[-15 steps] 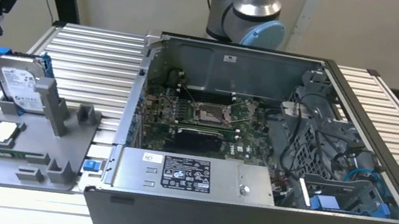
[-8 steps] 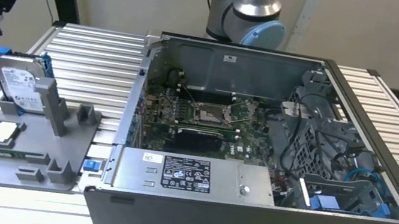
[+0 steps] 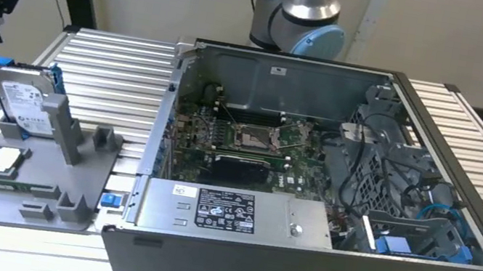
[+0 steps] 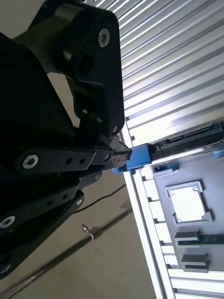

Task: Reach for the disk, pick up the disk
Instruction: 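Pick up the disk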

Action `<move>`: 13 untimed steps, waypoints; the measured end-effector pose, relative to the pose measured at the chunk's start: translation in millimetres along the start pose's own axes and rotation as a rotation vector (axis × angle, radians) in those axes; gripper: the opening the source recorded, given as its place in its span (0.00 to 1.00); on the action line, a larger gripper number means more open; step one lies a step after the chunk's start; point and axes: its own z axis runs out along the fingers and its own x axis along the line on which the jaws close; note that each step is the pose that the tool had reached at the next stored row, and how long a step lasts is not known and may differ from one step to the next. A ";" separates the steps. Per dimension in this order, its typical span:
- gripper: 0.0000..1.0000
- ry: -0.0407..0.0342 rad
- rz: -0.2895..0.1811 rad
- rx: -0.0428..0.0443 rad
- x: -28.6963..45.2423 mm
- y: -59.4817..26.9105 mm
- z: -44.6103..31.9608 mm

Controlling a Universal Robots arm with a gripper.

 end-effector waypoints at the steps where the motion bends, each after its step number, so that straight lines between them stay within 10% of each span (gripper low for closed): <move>1: 0.00 0.0006 -0.018 0.0000 0.0 0.0 0.0; 13: 0.00 0.0090 -0.236 0.0004 0.0 0.0 0.0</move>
